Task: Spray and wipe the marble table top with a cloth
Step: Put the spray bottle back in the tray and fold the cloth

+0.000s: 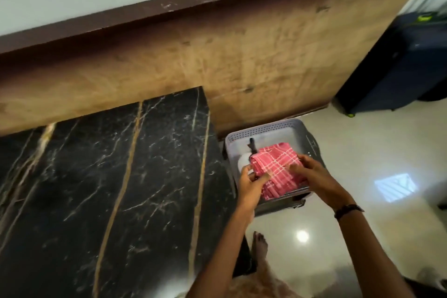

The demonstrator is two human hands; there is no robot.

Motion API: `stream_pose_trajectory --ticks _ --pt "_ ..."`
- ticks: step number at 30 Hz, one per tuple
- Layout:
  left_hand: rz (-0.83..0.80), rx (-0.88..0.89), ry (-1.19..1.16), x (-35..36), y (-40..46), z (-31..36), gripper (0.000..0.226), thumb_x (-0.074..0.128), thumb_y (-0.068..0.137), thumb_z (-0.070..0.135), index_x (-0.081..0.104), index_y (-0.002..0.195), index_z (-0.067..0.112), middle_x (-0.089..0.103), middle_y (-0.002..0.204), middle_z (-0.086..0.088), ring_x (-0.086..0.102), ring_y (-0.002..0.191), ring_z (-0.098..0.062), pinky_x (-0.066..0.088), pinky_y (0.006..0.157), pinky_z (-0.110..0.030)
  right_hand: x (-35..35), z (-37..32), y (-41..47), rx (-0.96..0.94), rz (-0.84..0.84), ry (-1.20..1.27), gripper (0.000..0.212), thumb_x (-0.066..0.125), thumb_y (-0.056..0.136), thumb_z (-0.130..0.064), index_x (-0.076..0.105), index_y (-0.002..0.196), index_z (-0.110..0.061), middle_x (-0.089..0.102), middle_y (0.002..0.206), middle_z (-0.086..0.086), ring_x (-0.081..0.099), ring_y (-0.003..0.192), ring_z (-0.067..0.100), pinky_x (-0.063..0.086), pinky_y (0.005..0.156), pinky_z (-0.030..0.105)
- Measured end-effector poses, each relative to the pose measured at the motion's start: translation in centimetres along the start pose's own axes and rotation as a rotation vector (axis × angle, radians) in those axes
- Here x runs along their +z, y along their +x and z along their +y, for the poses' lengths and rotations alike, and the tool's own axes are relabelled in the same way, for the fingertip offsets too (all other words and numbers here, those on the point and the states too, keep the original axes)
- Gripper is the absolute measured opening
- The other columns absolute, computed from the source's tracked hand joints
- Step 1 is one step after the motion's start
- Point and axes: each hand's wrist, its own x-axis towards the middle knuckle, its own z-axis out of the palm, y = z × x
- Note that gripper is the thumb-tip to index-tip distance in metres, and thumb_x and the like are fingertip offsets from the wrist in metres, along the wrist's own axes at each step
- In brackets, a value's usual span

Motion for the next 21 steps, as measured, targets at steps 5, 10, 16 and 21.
stream_pose_trajectory --ticks 5,10,16,21 --pt "0.009 -0.154 0.031 6.8 6.2 -4.1 0.052 0.071 0.078 0.013 0.048 0.124 0.017 0.066 0.118 -0.009 0.067 0.100 -0.025 0.056 0.088 -0.043 -6.5 3.6 4.4 0.088 0.091 0.025 0.036 0.063 0.090 -0.016 0.058 0.126 -0.014 0.070 0.110 0.012 0.070 0.094 0.027 0.056 0.069 0.028" --pt "0.126 -0.208 0.119 8.9 13.4 -7.0 0.050 0.066 0.081 0.005 0.046 0.126 0.012 0.064 0.120 -0.010 0.065 0.095 -0.021 0.055 0.075 -0.028 -8.2 8.9 12.0 0.135 0.160 -0.025 0.040 0.067 0.088 -0.013 0.058 0.126 -0.011 0.070 0.108 0.011 0.069 0.092 0.027 0.056 0.071 0.032" --pt "0.204 -0.197 0.280 8.4 20.2 -9.5 0.059 0.064 0.082 0.006 0.037 0.135 0.013 0.057 0.131 -0.013 0.058 0.114 -0.031 0.049 0.098 -0.048 -8.1 13.2 18.8 0.101 0.176 -0.163 0.040 0.065 0.090 -0.015 0.053 0.127 -0.008 0.065 0.117 0.014 0.064 0.104 0.032 0.054 0.088 0.051" --pt "0.242 -0.151 0.342 9.3 21.2 -10.4 0.054 0.060 0.084 0.007 0.037 0.133 0.014 0.058 0.127 -0.012 0.058 0.110 -0.028 0.052 0.091 -0.041 -7.8 14.4 19.7 0.061 0.299 -0.256 0.034 0.063 0.089 -0.005 0.057 0.123 -0.007 0.064 0.116 0.011 0.062 0.106 0.029 0.053 0.090 0.049"
